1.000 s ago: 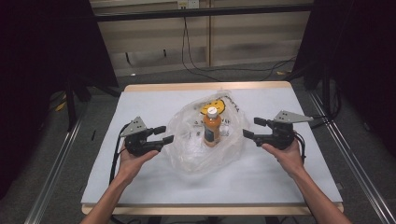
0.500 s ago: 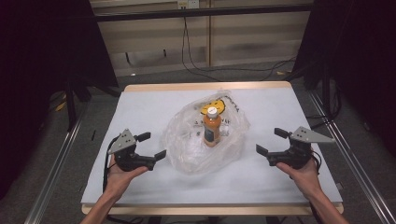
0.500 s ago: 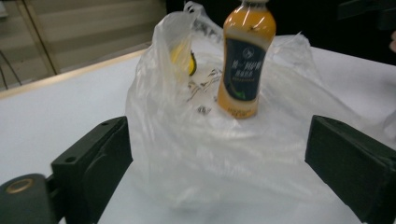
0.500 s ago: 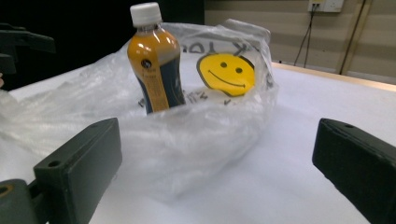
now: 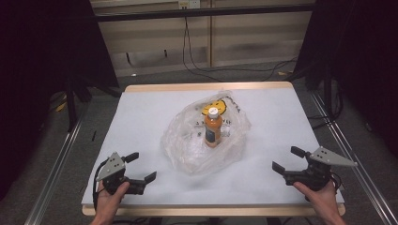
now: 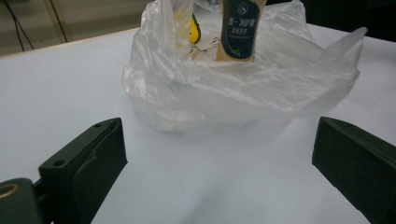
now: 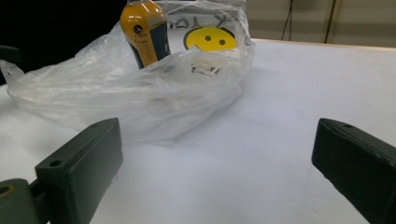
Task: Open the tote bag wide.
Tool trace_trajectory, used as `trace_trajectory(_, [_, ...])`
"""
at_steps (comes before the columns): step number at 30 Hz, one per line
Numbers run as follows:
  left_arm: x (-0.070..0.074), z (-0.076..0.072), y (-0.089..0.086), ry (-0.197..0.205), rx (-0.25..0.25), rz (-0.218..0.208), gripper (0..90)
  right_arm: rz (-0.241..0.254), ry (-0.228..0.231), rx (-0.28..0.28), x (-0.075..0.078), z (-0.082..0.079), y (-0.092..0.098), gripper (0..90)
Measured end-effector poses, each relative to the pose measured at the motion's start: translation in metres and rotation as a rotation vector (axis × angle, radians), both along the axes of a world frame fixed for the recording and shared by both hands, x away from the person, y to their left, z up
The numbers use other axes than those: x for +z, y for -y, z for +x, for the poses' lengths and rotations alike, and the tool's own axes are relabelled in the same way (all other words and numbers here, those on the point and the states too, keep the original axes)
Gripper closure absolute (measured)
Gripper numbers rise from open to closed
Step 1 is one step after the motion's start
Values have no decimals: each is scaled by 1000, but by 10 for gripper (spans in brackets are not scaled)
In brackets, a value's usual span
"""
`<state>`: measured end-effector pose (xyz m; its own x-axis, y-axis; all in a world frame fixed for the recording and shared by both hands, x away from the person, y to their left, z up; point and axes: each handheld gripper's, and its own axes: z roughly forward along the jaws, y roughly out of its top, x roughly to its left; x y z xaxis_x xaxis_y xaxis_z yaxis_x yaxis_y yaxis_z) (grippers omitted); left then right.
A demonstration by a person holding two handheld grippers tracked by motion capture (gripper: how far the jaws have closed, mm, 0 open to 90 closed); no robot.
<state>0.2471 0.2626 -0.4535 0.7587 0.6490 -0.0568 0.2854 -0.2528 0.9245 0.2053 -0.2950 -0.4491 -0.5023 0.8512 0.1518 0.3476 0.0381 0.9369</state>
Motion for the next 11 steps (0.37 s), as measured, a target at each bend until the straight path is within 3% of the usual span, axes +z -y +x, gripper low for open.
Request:
trace_trajectory(1, [-2,-7,-3,-19,-4,15,31,2,17,-12,1,-5,2,19])
trace_trajectory(4, [1,-8,-9,30,47,18,27,17,37,-34,4,-8,2,26])
trace_trajectory(8, [0,-3,-11,12,61,-21,21,-7,2,-51,-2,-3,3,27])
trace_trajectory(11, [-1,-2,-11,7,60,-9,21,10,-5,-51,-3,-1,2,27])
